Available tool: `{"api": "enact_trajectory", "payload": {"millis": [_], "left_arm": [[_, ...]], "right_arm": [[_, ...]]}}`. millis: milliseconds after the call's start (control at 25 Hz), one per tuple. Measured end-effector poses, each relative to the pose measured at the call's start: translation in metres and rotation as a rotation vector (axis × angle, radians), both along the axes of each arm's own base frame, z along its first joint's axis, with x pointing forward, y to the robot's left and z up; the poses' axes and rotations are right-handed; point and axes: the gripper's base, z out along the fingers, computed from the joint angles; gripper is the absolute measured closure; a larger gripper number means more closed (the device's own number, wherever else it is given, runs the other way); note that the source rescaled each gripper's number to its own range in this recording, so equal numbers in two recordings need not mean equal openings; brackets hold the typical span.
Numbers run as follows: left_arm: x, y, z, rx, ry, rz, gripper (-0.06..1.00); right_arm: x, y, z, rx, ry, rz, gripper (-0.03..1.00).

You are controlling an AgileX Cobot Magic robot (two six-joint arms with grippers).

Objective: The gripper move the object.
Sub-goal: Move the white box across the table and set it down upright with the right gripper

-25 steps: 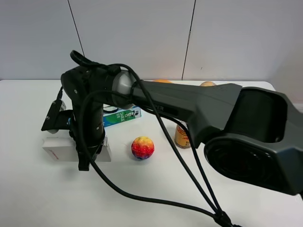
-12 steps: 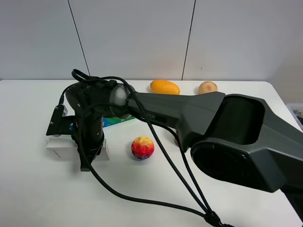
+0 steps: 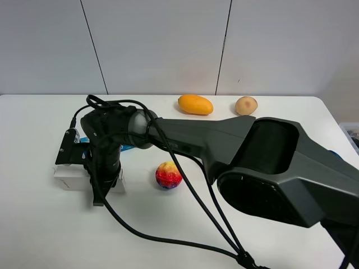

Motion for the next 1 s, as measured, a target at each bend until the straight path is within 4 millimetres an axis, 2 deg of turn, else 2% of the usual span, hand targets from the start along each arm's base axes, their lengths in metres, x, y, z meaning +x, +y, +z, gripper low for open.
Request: {"api": "enact_trajectory", "payload": {"millis": [360,440,560,640,760,1000], "left_arm": [[0.0000,0.0000,0.0000,0.000,0.000,0.000,-0.06],[0.0000,0.0000,0.0000,0.000,0.000,0.000,-0.06],[0.0000,0.0000,0.0000,0.000,0.000,0.000,-0.06],[0.0000,0.0000,0.0000,0.000,0.000,0.000,-0.06],[0.0000,0.0000,0.0000,0.000,0.000,0.000,-0.06],[0.0000,0.0000,0.0000,0.000,0.000,0.000,-0.06]], "right_arm": [[0.0001,0.0005,-0.0033,0.002,0.013,-0.030,0.96],[-0.0002,0.0007,-0.0050,0.003,0.025,-0.055,0.80],[0.0003,0.0004,-0.0071,0.005,0.041,-0.090,0.30],[0.0019,0.0007,-0.0067,0.017,0.038,-0.098,0.10],[0.0028,0.0005,-0.0067,0.021,0.039,-0.108,0.00],[0.0019,-0.0006,0.0004,0.018,0.043,-0.106,-0.03]]}}
